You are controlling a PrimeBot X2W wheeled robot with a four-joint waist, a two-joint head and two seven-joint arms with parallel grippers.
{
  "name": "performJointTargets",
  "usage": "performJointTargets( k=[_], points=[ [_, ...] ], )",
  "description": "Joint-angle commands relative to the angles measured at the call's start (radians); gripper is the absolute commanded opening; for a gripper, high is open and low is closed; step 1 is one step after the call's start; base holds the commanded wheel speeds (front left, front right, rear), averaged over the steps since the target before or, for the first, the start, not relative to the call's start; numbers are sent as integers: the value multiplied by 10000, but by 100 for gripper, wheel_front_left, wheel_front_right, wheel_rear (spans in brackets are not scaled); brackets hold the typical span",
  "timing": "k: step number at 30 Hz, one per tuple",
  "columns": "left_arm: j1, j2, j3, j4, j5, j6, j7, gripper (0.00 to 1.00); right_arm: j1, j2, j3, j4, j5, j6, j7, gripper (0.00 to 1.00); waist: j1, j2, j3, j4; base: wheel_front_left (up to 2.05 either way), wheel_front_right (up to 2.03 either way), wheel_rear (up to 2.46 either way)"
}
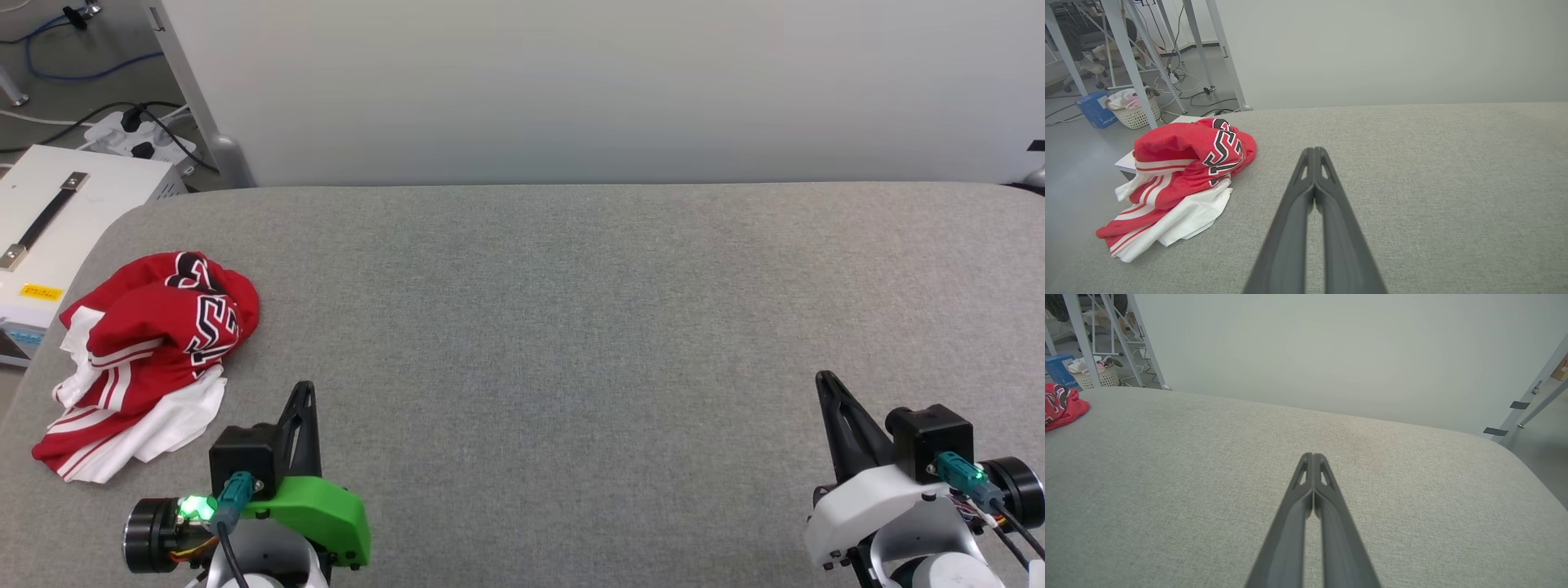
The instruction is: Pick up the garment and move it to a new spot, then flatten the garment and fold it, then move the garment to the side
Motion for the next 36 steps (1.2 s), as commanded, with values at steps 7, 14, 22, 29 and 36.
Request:
performJointTargets(
  k=[7, 14, 22, 29, 36],
  points=[
    [0, 0, 0, 0, 0, 1, -2, 100, 0, 0, 1, 0, 0, 0, -2, 100, 0, 0, 0, 0, 0, 0, 0],
    [4, 1, -19, 3, -31, 41, -63, 100, 6, 0, -45, -12, 44, 0, -62, 100, 0, 0, 7, 0, 0, 0, 0],
    [-22, -2, -78, -23, -87, 136, -227, 100, 16, 0, -145, -146, 216, -1, -224, 100, 0, 0, 19, 1, 0, 0, 0],
    [-48, -5, -131, -56, -141, 190, -374, 100, 40, 1, -217, -280, 399, -1, -369, 100, 0, 0, 24, 0, 0, 0, 0],
    [-58, -7, -175, -69, -206, 215, -517, 100, 88, 1, -269, -384, 574, -1, -510, 100, 0, 0, 26, -6, 0, 0, 0]
  ],
)
